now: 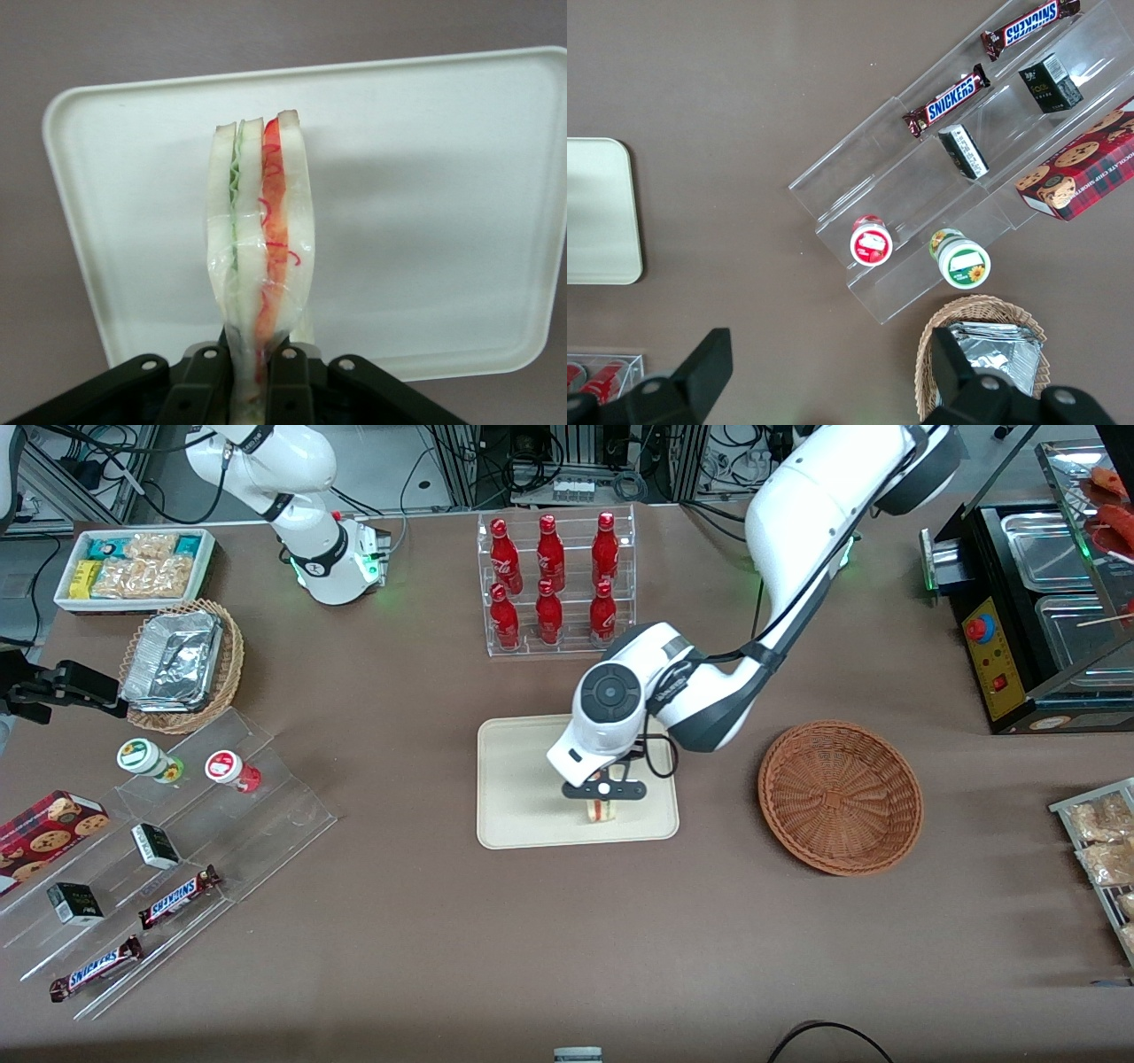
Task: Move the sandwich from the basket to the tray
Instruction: 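Lower the held sandwich onto the tray's center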
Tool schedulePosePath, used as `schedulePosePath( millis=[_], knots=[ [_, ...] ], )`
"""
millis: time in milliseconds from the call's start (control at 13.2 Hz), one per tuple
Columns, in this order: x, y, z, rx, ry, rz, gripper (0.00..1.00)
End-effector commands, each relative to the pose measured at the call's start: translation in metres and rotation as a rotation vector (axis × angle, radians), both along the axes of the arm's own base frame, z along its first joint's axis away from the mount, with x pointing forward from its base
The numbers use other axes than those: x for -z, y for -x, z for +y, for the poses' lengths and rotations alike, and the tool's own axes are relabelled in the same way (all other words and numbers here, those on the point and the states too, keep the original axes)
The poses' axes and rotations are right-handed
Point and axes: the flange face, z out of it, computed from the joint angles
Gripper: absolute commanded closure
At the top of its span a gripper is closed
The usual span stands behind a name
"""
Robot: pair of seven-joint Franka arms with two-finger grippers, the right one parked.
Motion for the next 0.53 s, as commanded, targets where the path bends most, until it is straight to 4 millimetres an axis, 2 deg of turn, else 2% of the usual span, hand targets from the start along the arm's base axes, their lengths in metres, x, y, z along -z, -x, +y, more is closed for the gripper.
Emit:
schedulePosePath(
  millis=[0,453],
  knots=[
    [0.008,0.001,-0.028,-0.008,-0.01,-0.021,1.0],
    [0.026,0.012,-0.04,0.002,-0.041,-0.027,1.0]
  ],
)
